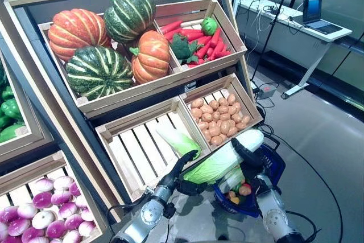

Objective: Put vegetables into the basket

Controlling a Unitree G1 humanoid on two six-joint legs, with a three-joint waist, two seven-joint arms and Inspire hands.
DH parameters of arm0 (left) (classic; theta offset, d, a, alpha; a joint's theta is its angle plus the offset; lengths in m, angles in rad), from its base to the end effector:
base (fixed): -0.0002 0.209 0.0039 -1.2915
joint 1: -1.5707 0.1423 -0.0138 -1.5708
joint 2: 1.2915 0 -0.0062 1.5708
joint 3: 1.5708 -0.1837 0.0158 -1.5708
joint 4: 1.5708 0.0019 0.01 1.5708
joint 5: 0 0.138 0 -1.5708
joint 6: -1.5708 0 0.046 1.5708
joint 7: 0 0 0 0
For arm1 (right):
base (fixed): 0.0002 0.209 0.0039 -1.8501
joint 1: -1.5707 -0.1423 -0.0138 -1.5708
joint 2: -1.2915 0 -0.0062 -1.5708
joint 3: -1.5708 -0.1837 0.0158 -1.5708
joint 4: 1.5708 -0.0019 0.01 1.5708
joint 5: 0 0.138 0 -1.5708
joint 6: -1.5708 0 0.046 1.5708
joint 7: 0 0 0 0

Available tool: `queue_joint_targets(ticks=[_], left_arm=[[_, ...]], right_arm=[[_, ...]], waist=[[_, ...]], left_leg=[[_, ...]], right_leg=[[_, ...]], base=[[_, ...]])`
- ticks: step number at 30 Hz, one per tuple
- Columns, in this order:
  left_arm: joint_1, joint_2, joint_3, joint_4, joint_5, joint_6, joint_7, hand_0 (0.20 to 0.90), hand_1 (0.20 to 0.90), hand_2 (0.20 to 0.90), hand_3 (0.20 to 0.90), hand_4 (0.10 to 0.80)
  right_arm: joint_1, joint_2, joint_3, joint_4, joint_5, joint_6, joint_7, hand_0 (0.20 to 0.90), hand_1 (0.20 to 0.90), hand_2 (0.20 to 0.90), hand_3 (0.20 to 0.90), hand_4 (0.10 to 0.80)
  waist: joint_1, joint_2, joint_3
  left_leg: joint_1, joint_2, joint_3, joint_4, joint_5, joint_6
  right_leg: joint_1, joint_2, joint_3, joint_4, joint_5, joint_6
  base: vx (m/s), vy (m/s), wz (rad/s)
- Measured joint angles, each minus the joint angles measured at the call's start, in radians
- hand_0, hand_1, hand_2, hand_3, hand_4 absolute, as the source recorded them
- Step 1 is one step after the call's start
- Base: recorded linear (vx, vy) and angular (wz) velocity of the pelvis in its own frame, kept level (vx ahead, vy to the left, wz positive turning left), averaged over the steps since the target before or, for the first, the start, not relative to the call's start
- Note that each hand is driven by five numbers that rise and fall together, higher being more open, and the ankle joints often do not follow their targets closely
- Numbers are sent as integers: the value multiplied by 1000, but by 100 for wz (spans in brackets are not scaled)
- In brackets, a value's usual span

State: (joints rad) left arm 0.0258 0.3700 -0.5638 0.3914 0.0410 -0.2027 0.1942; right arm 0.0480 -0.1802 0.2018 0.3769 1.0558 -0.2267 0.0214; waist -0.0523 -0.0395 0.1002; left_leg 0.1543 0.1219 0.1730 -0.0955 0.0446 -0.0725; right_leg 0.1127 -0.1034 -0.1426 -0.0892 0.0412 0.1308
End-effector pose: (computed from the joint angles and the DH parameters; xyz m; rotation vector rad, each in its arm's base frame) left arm 0.1537 0.1485 -0.0389 0.4666 0.2568 -0.3466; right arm 0.1734 -0.1690 -0.0282 0.8084 0.2500 -0.1596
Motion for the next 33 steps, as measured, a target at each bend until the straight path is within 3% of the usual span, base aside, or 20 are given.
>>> queue_joint_targets(ticks=[7,14,19,22,24,30,33], left_arm=[[0,1,20,6,-8,63,-1,900,900,900,900,800],[7,35,138,44,-112,101,-1,900,900,900,900,800],[11,26,195,58,-300,107,-48,900,900,900,900,800],[9,-34,240,56,-548,105,-187,900,900,900,900,800],[8,-90,235,57,-689,105,-279,900,900,900,900,800],[-5,-91,226,58,-720,92,-315,900,900,900,900,800],[-4,-64,237,56,-658,80,-291,900,900,900,900,800]], right_arm=[[4,-1,-10,4,-1,-79,-19,300,300,300,300,400],[5,-41,-123,4,-32,-139,-95,300,300,300,300,400],[3,-71,-167,6,-68,-139,-119,300,300,300,300,400],[-16,-81,-189,22,-65,-161,-120,300,300,300,300,400],[-59,-82,-196,70,-63,-217,-128,300,300,300,300,400],[-87,-63,-202,73,-68,-250,-182,300,300,300,300,400],[-89,-71,-206,75,-168,-251,-246,300,300,300,300,400]], waist=[[-16,7,4],[-15,29,19],[-14,36,38],[19,41,90],[40,55,116],[40,26,127],[42,21,126]], left_leg=[[-13,0,2,6,0,0],[-13,2,2,6,0,0],[-30,2,5,44,-9,-2],[-62,-2,-12,122,-36,-3],[-54,-17,-67,92,-47,-3],[-11,-25,-60,6,1,11],[-8,-22,-57,6,2,10]], right_leg=[[-14,1,2,0,0,0],[-14,1,3,-1,0,0],[-15,-2,5,0,0,0],[-15,-6,30,0,14,-9],[-32,-4,52,0,25,-7],[-35,-14,50,0,36,2],[-34,-12,47,0,37,4]], base=[[-22,-93,-1],[-7,-91,0],[-21,24,0],[-9,175,-13],[-2,125,-26],[71,67,-8],[24,-4,-1]])
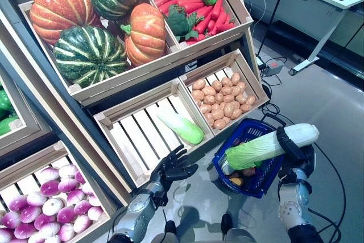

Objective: Put vegetables into the basket

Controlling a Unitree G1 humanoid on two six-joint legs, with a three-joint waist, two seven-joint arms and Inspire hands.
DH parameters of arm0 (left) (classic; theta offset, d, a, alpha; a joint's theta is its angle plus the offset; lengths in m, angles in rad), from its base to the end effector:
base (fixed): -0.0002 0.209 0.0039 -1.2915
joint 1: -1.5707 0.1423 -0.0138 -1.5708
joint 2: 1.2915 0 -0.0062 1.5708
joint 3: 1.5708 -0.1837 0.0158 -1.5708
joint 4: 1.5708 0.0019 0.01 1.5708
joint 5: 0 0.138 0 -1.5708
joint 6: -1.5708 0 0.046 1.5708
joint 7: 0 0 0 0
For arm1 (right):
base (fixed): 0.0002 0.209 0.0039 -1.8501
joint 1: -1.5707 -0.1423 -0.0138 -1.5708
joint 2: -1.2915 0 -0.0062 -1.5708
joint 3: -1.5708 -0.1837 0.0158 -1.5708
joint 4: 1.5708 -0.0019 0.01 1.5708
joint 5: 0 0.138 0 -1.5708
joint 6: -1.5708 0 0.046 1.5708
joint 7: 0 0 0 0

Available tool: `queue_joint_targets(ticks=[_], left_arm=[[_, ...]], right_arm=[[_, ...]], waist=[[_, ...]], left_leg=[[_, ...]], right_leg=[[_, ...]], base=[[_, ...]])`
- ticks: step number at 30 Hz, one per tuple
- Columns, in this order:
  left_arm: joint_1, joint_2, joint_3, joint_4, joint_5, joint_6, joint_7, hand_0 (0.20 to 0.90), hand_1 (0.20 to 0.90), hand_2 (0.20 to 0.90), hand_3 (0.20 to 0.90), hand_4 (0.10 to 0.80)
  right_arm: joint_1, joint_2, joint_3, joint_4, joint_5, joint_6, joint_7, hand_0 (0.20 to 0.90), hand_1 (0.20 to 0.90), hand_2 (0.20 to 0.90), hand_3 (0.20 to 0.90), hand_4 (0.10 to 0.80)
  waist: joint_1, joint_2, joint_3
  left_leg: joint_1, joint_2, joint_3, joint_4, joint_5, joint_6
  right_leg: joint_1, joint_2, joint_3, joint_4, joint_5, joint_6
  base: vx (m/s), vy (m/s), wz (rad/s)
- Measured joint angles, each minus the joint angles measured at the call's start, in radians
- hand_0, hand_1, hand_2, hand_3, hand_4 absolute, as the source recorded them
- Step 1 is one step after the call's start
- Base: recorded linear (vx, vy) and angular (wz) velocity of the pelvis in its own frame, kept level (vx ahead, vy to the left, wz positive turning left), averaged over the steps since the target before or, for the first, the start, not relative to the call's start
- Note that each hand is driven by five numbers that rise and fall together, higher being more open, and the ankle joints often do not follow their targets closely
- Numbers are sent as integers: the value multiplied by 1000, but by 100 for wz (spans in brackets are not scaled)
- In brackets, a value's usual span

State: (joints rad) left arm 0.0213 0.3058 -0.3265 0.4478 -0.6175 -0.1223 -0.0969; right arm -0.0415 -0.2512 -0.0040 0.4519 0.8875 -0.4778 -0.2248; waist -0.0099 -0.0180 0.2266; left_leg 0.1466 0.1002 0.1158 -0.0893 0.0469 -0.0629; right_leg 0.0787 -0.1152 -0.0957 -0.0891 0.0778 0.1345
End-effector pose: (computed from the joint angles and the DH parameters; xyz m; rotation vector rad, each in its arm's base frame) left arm 0.1690 0.1781 -0.0381 -0.2580 0.4279 -0.1622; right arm 0.1932 -0.2272 -0.0021 0.5675 -0.0475 -0.5863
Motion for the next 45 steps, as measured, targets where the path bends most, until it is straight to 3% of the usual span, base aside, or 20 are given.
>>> queue_joint_targets(ticks=[5,16,21,26,29,32,37,40,45], left_arm=[[-2,62,0,0,64,-8,34,900,900,900,900,800],[-29,105,-3,-39,118,-34,66,900,900,900,900,800],[-59,175,-34,-46,150,-87,81,900,900,900,900,800],[-123,184,-50,-48,150,-122,105,900,900,900,900,800],[-160,180,-59,-63,150,-167,120,900,900,900,900,800],[-207,179,-63,-82,150,-197,131,900,900,900,900,800],[-338,181,-120,-84,151,-232,171,900,900,900,900,800],[-386,182,-152,-87,151,-246,181,900,900,900,900,800],[-393,185,-166,-95,153,-278,226,900,900,900,900,800]], right_arm=[[-91,-75,0,100,-102,32,-13,300,300,300,300,400],[-254,-210,9,271,-256,162,-34,300,300,300,300,400],[-355,-246,23,423,-253,191,-34,300,300,300,300,400],[-491,-305,28,488,-250,206,-37,300,300,300,300,400],[-534,-319,30,490,-222,205,-37,300,300,300,300,400],[-588,-323,29,538,-199,206,-36,300,300,300,300,400],[-701,-335,27,609,-151,205,-36,300,300,300,300,400],[-744,-344,26,615,-123,205,-36,300,300,300,300,400],[-765,-373,27,625,-123,205,-36,300,300,300,300,400]], waist=[[38,-9,-4],[84,-29,-19],[91,-24,-29],[108,35,0],[110,82,55],[112,104,114],[125,117,239],[134,121,279],[132,119,285]], left_leg=[[25,19,53,0,-8,-9],[29,40,49,0,-13,-23],[-42,34,23,1,0,-23],[-132,19,6,2,31,-16],[-161,17,-12,24,32,-17],[-201,17,-31,58,32,-18],[-327,20,-54,236,-26,-14],[-469,20,-54,499,-147,2],[-634,2,-53,821,-304,35]], right_leg=[[-1,-2,-77,-4,7,-13],[2,19,-85,-1,12,-24],[-53,10,-106,-4,16,-26],[-137,5,-112,0,50,-30],[-142,2,-136,1,54,-33],[-160,2,-144,5,60,-38],[-254,-21,-163,127,29,-52],[-421,-80,-164,436,-105,-61],[-596,-172,-147,765,-254,-49]], base=[[19,-52,-25],[66,-98,-2],[-161,-58,13],[-123,20,7],[-117,55,19],[-90,32,17],[-129,19,2],[-49,54,-11],[-12,49,-2]])
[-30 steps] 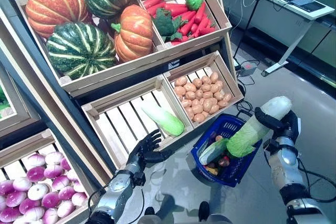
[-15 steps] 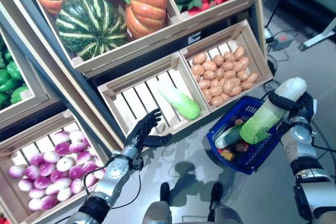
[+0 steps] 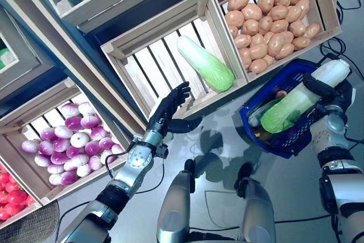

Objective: Put vegetables into the basket

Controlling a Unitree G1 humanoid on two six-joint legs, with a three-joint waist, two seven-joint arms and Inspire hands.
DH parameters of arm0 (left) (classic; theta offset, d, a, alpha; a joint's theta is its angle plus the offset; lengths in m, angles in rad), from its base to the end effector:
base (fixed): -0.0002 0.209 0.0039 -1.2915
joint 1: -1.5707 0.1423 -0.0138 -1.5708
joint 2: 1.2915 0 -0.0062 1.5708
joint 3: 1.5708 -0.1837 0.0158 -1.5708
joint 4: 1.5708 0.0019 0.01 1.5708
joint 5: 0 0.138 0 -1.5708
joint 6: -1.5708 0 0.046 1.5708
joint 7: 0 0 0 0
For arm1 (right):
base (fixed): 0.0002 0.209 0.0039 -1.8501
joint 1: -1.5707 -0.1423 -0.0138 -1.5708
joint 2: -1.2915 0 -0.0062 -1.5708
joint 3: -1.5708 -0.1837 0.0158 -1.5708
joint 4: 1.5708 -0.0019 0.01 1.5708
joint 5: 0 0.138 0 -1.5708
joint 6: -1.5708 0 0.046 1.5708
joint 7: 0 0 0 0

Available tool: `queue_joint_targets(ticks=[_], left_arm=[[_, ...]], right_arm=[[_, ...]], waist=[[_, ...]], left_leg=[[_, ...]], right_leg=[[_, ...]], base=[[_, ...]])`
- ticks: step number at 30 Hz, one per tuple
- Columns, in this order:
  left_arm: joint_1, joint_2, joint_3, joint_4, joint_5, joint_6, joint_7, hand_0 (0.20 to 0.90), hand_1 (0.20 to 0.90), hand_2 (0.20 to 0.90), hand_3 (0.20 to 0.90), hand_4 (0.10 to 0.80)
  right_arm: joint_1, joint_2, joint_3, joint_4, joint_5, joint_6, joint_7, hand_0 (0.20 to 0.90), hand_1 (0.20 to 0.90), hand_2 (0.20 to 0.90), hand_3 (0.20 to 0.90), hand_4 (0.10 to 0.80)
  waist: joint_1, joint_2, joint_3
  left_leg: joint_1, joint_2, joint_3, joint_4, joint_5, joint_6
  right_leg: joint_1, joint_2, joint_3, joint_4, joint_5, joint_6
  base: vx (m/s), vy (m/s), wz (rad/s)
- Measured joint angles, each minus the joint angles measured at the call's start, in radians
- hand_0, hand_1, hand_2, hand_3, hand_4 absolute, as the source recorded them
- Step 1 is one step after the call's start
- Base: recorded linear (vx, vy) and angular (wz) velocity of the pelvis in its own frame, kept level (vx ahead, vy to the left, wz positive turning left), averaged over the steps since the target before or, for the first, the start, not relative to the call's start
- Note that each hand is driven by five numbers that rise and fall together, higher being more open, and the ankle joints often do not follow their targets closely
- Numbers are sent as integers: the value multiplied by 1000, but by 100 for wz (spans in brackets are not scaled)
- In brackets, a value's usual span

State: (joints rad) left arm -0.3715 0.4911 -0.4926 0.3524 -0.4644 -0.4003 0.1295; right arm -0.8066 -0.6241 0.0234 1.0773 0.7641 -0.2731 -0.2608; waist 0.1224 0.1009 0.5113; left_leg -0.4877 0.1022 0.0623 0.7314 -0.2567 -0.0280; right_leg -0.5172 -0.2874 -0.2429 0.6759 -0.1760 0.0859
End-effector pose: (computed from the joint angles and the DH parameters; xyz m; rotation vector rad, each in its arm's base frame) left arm 0.2579 0.1671 0.0649 0.0976 -0.2306 -0.2470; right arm 0.3148 -0.3051 0.1327 0.2269 -0.1387 -0.6574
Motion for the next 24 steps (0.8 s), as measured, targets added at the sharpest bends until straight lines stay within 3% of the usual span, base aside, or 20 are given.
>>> queue_joint_targets(ticks=[3,7,8,14,24], left_arm=[[2,12,0,-1,-1,-7,19,900,900,900,900,800],[4,41,-1,-23,-4,-17,27,900,900,900,900,800],[4,44,0,-24,-5,-29,30,900,900,900,900,800],[3,56,-2,-29,23,-52,68,900,900,900,900,800],[-114,194,4,-48,185,-68,233,900,900,900,900,800]], right_arm=[[-27,-19,-1,30,-1,0,0,300,300,300,300,400],[-36,-36,-1,32,-1,0,0,300,300,300,300,400],[-41,-37,-1,35,0,0,0,900,900,900,900,800],[-61,-39,0,37,1,0,0,900,900,900,900,800],[-100,-133,27,78,79,44,66,900,900,900,900,800]], waist=[[-5,-5,7],[-11,-9,11],[-15,-9,12],[-32,-9,12],[-51,-9,11]], left_leg=[[-102,-1,5,164,-63,17],[-212,-4,2,306,-112,27],[-247,-4,-3,346,-123,28],[-348,0,-17,461,-153,27],[-367,18,-24,491,-161,22]], right_leg=[[-103,-43,23,154,-45,-1],[-213,-73,49,288,-84,1],[-246,-81,54,326,-94,-1],[-347,-90,75,435,-124,-8],[-363,-72,77,452,-127,-5]], base=[[-18,45,-3],[-24,11,0],[-39,-5,7],[-22,3,1],[17,21,-3]])
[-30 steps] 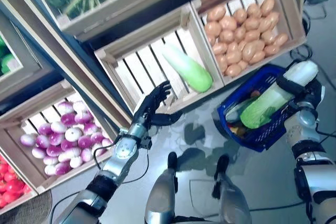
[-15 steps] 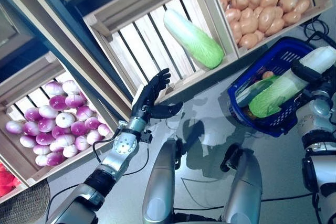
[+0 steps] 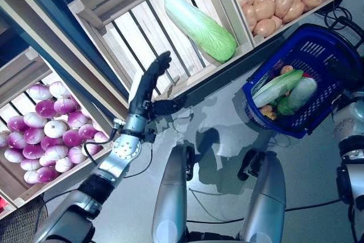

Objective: Put vegetables into the basket

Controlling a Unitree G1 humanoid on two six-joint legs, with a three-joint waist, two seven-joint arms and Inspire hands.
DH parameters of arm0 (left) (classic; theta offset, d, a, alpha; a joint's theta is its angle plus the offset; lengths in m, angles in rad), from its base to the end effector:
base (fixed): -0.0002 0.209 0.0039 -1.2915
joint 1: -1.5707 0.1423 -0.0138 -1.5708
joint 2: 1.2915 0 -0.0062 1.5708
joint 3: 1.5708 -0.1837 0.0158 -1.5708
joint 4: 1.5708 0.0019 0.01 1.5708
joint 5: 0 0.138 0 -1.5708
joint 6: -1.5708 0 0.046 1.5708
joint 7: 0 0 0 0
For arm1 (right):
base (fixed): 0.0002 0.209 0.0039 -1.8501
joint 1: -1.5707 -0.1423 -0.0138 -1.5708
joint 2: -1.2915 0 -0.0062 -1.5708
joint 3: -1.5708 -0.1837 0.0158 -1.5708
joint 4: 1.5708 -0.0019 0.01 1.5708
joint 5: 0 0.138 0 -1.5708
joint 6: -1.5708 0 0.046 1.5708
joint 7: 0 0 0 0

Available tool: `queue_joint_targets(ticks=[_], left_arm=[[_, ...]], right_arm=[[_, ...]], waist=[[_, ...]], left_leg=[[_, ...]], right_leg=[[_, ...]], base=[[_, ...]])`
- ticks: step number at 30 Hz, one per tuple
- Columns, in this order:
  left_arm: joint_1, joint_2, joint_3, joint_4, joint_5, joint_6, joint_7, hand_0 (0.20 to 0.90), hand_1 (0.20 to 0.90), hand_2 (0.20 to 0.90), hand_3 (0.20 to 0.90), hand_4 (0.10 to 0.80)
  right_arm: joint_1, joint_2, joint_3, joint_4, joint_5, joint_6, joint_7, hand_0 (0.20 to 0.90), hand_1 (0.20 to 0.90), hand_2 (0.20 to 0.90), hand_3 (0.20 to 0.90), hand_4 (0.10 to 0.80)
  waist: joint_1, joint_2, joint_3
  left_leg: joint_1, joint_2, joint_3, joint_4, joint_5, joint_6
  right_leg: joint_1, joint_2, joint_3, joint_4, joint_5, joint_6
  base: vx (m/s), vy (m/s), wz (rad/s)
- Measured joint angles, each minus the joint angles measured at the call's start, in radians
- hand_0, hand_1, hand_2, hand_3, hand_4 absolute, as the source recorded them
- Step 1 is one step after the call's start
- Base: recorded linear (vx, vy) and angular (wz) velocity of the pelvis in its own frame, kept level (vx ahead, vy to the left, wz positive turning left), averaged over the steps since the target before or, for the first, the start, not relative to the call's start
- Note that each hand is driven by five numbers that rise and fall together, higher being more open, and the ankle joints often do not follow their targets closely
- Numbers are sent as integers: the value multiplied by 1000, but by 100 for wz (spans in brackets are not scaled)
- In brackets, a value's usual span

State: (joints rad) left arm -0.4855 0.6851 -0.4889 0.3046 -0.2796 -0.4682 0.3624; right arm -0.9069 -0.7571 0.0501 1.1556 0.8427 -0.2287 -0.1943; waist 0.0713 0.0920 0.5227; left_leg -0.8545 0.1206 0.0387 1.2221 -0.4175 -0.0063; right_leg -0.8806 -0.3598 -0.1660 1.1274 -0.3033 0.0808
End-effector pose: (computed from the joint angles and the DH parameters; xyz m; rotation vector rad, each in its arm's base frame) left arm 0.2733 0.1958 0.1151 0.3804 -0.5185 -0.0754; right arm 0.3107 -0.3379 0.1713 0.2326 -0.1921 -0.6833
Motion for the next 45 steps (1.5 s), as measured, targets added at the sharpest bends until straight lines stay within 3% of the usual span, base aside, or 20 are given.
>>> queue_joint_targets(ticks=[8,14,16,20,26,35,45], left_arm=[[-159,152,5,-2,248,14,153,900,900,900,900,800],[-295,242,3,98,485,147,301,900,900,900,900,800],[-353,280,-43,143,558,207,315,900,900,900,900,800],[-523,332,-218,302,688,314,320,900,900,900,900,800],[-638,310,-330,435,759,404,278,900,900,900,900,800],[-642,277,-338,536,780,530,219,900,900,900,900,800],[-669,233,-339,624,775,603,185,900,900,900,900,800]], right_arm=[[-34,-25,40,18,-10,64,27,900,900,900,900,800],[-46,-27,107,7,-11,79,77,900,900,900,900,800],[-45,-28,121,-18,-10,79,105,900,900,900,900,800],[-35,-29,166,-137,-1,79,178,900,900,900,900,800],[42,-25,234,-340,32,79,247,900,900,900,900,800],[218,-17,238,-506,68,78,253,900,900,900,900,800],[233,-17,237,-518,69,76,251,900,900,900,900,800]], waist=[[-14,-1,-1],[-54,-7,-2],[-63,-13,-3],[-107,-15,-3],[-145,-36,-3],[-196,-51,0],[-215,-55,2]], left_leg=[[11,18,8,3,-10,-5],[51,38,41,-5,-20,-1],[58,49,47,-8,-22,-2],[71,59,64,-13,-29,-2],[88,84,104,-33,-39,-9],[51,101,112,-19,-57,-23],[-37,124,113,26,-60,-29]], right_leg=[[4,11,2,2,-1,-13],[21,28,27,-11,1,-5],[21,40,34,-16,4,-4],[21,53,47,-28,9,-1],[1,81,79,-43,11,-1],[-67,109,104,-24,9,-7],[-165,120,108,17,13,-17]], base=[[22,43,-5],[43,72,-13],[28,89,-18],[9,88,-15],[-33,90,-19],[-67,42,-14],[-45,8,-5]])
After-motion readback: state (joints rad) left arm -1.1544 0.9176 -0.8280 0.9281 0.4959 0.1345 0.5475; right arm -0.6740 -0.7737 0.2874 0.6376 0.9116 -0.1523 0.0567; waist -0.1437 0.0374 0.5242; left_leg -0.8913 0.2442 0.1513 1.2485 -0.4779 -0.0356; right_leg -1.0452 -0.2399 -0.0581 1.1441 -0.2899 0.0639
